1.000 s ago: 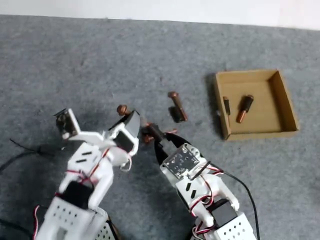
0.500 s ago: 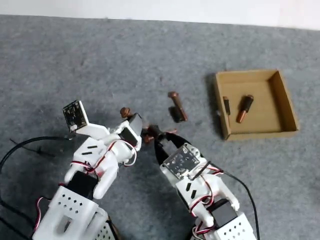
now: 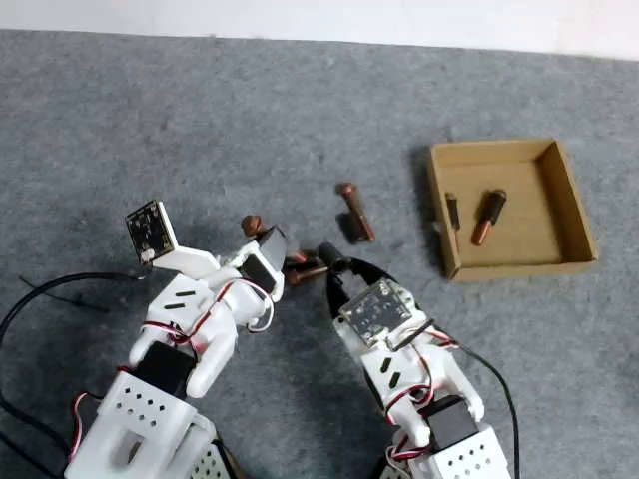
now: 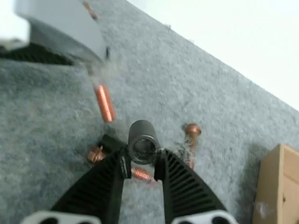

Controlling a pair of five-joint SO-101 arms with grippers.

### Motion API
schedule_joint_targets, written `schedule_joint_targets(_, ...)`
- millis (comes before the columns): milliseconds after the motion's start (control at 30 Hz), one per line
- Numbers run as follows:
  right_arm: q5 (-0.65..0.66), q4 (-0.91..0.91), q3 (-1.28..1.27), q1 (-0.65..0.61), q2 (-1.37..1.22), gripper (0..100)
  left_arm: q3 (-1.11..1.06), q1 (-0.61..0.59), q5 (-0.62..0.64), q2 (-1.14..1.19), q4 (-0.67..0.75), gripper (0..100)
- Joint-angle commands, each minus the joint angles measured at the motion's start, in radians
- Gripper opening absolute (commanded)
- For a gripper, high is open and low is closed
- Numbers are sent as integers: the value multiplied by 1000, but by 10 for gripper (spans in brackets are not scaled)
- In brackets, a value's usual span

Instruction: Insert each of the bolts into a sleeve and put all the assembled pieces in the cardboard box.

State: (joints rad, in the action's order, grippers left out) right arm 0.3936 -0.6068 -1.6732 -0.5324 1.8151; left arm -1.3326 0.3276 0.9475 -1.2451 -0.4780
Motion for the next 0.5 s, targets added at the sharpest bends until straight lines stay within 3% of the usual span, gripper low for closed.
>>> schedule_joint_targets(0,8,-99,-108,18,21,5,27,-1,2,-39,-6,4)
schedule_joint_targets(333,14,-527,-108,24,21,5,-27,-188,2,-39,-5,4)
schedule_joint_targets(467,147,-530,-110,179,16,7,-68,-196,0,-39,52,4)
